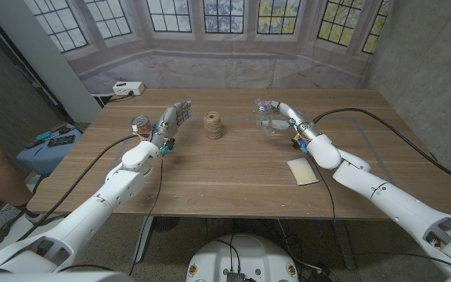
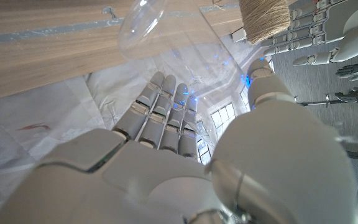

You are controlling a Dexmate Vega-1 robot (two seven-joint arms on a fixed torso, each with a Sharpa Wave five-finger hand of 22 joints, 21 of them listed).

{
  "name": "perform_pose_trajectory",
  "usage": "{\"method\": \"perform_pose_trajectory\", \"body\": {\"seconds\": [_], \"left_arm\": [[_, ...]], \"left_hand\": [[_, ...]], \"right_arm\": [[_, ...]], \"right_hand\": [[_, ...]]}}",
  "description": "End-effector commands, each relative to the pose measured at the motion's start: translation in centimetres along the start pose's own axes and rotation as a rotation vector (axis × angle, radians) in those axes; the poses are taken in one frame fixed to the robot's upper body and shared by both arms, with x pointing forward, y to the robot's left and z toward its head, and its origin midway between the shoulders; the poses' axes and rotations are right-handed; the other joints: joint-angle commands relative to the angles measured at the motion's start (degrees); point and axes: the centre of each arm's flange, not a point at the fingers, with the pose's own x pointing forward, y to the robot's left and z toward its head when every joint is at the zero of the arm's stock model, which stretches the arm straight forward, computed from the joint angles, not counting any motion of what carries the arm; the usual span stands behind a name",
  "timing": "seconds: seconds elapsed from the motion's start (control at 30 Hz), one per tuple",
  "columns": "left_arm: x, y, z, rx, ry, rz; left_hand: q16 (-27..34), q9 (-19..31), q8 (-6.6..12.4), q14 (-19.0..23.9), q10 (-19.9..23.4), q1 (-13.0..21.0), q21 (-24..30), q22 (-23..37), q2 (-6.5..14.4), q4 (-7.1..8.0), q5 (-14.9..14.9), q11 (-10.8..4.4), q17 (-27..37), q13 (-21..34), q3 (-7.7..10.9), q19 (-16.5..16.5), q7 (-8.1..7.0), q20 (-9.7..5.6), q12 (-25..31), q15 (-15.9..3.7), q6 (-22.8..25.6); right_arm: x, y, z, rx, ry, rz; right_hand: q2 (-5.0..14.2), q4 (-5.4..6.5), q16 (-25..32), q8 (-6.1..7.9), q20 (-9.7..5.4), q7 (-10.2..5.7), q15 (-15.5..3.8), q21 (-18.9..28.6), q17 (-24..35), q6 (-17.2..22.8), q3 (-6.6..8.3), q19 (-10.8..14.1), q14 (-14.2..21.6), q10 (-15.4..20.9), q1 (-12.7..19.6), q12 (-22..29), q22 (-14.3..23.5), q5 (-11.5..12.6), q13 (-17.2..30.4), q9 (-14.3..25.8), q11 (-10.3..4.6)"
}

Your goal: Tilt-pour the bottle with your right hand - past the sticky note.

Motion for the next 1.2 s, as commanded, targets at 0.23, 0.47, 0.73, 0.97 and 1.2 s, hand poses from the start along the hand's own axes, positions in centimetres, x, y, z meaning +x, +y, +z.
{"method": "perform_pose_trajectory", "body": {"seconds": [0.23,0.47,0.73,0.97,1.2], "left_arm": [[0.2,-0.1,-0.2,-0.007,0.006,-0.003],[0.1,-0.3,0.0,-0.003,0.006,-0.002],[-0.2,-0.4,0.1,-0.003,0.006,-0.002],[-0.7,-0.6,-0.1,-0.009,0.009,0.003],[-1.0,-0.8,-0.1,-0.008,0.005,0.003]], "left_hand": [[0.07,0.16,-0.17,0.29,0.61,0.45,0.12,0.09,-0.16,-0.28,-0.20,0.04,0.11,0.18,0.16,0.39,0.08,0.19,0.02,0.42,0.59],[0.08,0.16,-0.14,0.32,0.68,0.50,0.13,0.10,-0.13,-0.34,-0.19,-0.04,0.10,0.18,0.17,0.41,0.12,0.19,0.04,0.42,0.69],[0.10,0.16,-0.15,0.38,0.71,0.50,0.14,0.10,-0.12,-0.33,-0.19,-0.01,0.12,0.19,0.17,0.46,0.15,0.21,0.03,0.39,0.70],[0.11,0.17,-0.15,0.45,0.77,0.52,0.15,0.10,-0.12,-0.37,-0.19,0.01,0.11,0.19,0.18,0.49,0.14,0.17,0.04,0.37,0.75],[0.11,0.17,-0.15,0.46,0.76,0.54,0.16,0.10,-0.10,-0.38,-0.19,0.08,0.12,0.19,0.18,0.52,0.13,0.18,0.02,0.41,0.78]], "right_arm": [[-0.6,-0.2,0.5,-0.095,-0.021,-0.080],[-0.8,-0.2,0.9,-0.169,-0.043,-0.090],[-1.0,0.1,1.3,-0.224,-0.063,-0.102],[-1.2,0.1,1.6,-0.279,-0.074,-0.107],[-1.1,0.1,1.7,-0.332,-0.092,-0.116]], "right_hand": [[0.68,0.17,-0.49,0.30,-0.37,-0.21,-4.65,-0.19,0.39,0.39,0.49,0.46,0.43,0.46,0.54,0.13,0.32,0.05,0.00,0.09,-0.24],[0.68,0.19,-0.68,0.29,-0.42,-0.27,-4.80,-0.20,0.45,0.35,0.63,0.54,0.59,0.43,0.54,0.05,0.33,0.05,-0.14,0.11,-0.42],[0.79,0.25,-0.65,0.34,-0.47,-0.35,-4.99,-0.21,0.76,0.46,0.59,0.62,0.69,0.44,0.54,0.00,0.33,-0.03,-0.24,0.13,-0.60],[0.81,0.21,-0.57,0.39,-0.50,-0.44,-5.13,-0.21,1.02,0.52,0.56,0.72,0.94,0.71,0.65,0.06,0.33,-0.08,-0.30,0.15,-0.60],[0.78,0.19,-0.64,0.48,-0.65,-0.59,-5.24,-0.18,1.14,0.69,0.68,0.90,1.35,0.84,0.69,0.05,0.33,-0.10,-0.42,0.18,-0.68]]}}
